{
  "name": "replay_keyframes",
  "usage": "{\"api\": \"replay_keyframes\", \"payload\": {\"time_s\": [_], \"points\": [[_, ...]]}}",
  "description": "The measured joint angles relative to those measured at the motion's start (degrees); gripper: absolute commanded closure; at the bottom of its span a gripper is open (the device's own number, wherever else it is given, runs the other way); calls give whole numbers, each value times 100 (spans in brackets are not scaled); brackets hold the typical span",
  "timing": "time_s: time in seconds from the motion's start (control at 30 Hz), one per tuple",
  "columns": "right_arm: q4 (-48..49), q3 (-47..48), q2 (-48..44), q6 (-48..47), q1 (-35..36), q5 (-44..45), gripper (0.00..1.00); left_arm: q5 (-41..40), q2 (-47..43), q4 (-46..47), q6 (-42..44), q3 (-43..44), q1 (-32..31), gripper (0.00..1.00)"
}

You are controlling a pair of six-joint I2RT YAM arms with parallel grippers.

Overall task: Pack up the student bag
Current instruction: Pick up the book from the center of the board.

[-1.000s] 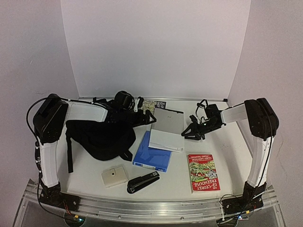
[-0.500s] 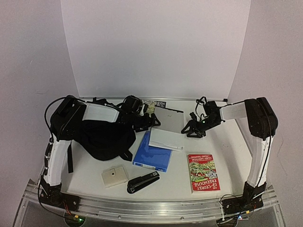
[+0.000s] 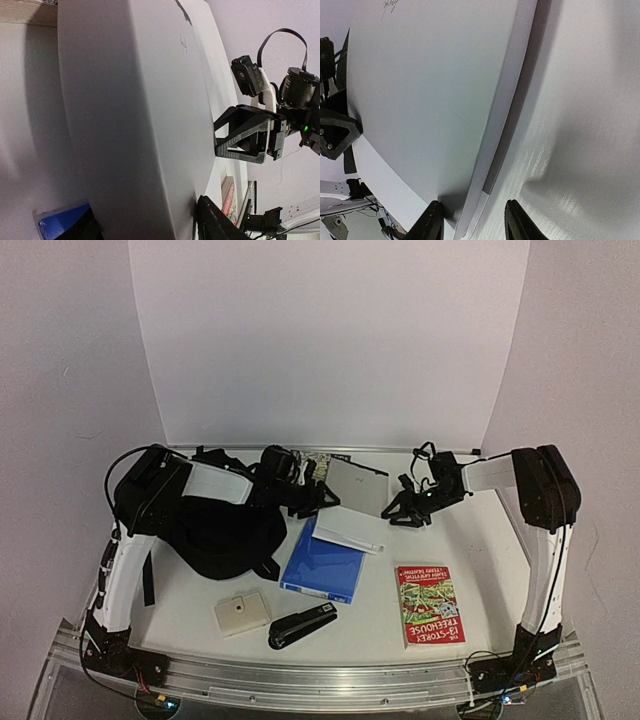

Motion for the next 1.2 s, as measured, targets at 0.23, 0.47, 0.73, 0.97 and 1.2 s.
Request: {"api": "replay_keyframes", "payload": {"time_s": [0.23, 0.47, 0.73, 0.97, 1.2], "points": [[-120, -43, -106, -83, 4, -131, 53, 200, -224, 633, -240, -260, 42, 74], [-346, -165, -625, -198, 64, -102, 31, 450, -740, 1032, -101, -617, -1, 92], [-358, -168, -1395, -306, 25, -150, 8, 508, -1520, 827, 395, -892, -116, 100], [-853, -148, -1828, -518, -325, -200, 2, -637, -2312, -396, 1889, -939, -314, 100], [-1493, 210, -2623, -748, -495, 81, 2, -3030, -2961, -1459, 4014, -931, -1227, 100]]}}
